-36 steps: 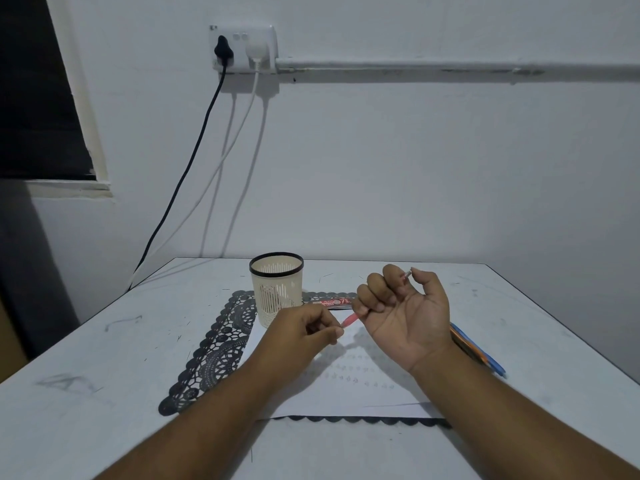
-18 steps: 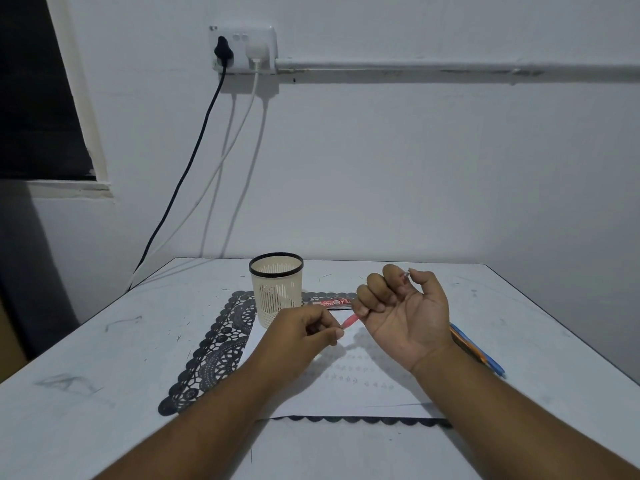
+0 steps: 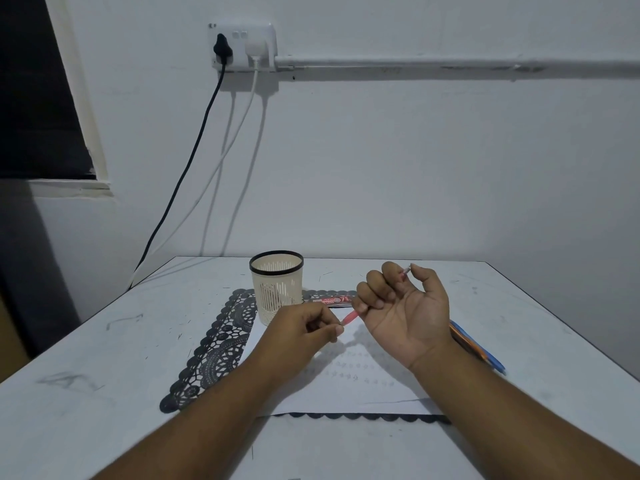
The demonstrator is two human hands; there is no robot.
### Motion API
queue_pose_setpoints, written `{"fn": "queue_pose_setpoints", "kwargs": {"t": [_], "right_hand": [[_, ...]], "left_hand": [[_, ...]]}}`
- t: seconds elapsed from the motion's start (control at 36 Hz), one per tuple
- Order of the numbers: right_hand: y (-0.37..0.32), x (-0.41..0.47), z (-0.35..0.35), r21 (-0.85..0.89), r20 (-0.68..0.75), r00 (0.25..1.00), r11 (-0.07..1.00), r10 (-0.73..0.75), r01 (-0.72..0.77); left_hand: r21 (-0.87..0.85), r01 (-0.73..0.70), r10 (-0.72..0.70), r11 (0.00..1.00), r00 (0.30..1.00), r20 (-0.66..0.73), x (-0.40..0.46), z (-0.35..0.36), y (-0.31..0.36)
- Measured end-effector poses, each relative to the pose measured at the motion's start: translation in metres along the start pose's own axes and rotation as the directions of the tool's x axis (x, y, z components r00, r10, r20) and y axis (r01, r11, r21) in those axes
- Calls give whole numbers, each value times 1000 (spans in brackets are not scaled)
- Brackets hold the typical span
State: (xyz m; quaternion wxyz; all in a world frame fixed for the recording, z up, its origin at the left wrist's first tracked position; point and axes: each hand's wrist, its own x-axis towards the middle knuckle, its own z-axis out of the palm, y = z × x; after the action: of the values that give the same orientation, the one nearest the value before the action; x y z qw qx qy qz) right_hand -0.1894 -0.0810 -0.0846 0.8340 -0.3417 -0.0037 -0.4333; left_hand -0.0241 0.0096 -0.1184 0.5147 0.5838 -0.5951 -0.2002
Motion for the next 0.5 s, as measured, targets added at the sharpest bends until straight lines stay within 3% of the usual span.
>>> {"fn": "queue_pose_setpoints", "kwargs": {"t": [0.5], "right_hand": [[0,0,0,-18,-11,1000,1000,6,-7]], "left_hand": [[-1,-12,12,1000,1000,12,0,-1,-1]]}}
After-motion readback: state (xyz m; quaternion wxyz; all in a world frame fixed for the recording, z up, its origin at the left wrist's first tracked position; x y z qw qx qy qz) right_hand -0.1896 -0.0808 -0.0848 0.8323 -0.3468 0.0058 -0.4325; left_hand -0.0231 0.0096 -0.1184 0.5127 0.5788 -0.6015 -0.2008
